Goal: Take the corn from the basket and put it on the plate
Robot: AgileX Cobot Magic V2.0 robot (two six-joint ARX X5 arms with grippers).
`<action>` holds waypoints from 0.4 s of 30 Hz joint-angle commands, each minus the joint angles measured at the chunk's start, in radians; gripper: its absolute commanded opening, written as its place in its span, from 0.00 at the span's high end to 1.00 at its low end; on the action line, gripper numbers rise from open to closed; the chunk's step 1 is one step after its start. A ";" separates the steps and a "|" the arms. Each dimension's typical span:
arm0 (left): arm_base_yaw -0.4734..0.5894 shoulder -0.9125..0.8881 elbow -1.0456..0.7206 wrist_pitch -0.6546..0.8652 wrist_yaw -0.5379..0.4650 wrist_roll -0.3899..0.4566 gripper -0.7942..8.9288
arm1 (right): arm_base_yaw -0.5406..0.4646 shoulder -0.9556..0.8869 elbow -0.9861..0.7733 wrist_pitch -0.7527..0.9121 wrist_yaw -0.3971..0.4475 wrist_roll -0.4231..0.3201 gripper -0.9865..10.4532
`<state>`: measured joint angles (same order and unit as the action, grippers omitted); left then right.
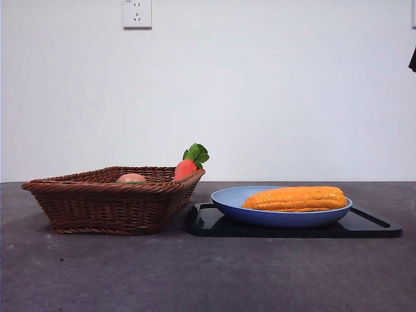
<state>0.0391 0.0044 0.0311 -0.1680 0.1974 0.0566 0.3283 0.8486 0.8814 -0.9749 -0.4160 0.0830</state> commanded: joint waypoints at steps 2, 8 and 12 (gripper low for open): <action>0.002 -0.001 -0.028 0.006 -0.001 -0.010 0.91 | 0.005 0.005 0.008 0.009 0.002 0.005 0.91; 0.002 -0.001 -0.028 0.006 -0.001 -0.010 0.91 | 0.003 0.004 0.008 0.010 0.062 -0.006 0.91; 0.002 -0.001 -0.028 0.006 -0.001 -0.010 0.91 | -0.016 -0.041 0.008 0.007 0.146 -0.046 0.91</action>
<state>0.0391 0.0044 0.0311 -0.1680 0.1974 0.0566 0.3168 0.8173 0.8814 -0.9756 -0.2840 0.0582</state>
